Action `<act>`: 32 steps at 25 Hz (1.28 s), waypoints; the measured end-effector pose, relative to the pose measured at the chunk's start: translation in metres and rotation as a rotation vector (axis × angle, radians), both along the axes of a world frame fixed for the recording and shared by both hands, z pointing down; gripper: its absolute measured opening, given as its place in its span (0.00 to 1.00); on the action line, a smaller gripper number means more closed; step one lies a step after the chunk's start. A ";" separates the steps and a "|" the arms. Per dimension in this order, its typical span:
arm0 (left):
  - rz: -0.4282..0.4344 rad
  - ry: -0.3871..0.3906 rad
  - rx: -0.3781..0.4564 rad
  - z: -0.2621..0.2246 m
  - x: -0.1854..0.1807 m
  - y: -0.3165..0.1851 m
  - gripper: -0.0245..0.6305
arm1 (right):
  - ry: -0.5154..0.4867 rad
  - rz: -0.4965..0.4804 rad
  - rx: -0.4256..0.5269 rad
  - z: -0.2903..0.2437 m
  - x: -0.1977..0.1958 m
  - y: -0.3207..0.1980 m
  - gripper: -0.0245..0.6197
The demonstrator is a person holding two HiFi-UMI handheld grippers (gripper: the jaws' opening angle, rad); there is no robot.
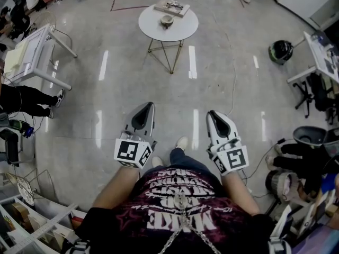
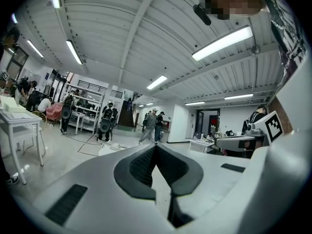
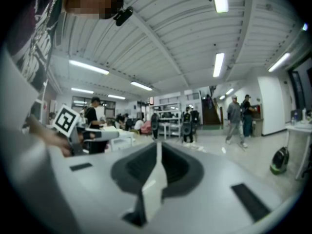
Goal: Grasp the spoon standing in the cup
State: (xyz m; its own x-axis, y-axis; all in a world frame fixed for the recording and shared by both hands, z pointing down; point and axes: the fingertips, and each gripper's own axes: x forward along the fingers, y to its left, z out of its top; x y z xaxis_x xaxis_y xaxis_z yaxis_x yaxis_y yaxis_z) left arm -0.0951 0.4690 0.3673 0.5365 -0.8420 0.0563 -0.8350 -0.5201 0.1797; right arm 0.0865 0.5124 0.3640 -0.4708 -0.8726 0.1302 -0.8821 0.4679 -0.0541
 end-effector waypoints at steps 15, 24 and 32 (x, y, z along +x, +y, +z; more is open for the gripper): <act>-0.054 -0.016 0.027 -0.013 0.074 -0.071 0.07 | -0.019 -0.092 0.006 -0.003 0.066 -0.081 0.10; -0.097 -0.035 0.018 -0.009 0.070 -0.091 0.07 | -0.035 -0.128 -0.007 0.006 0.067 -0.105 0.10; -0.091 -0.026 -0.009 0.002 0.060 -0.119 0.07 | -0.027 -0.127 -0.022 0.012 0.055 -0.137 0.10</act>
State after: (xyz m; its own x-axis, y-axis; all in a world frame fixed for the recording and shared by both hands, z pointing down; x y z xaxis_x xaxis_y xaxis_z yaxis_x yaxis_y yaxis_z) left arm -0.0356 0.3501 0.3695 0.4563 -0.8864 0.0774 -0.8831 -0.4405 0.1616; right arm 0.1418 0.3757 0.3762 -0.5807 -0.8030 0.1343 -0.8141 0.5738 -0.0890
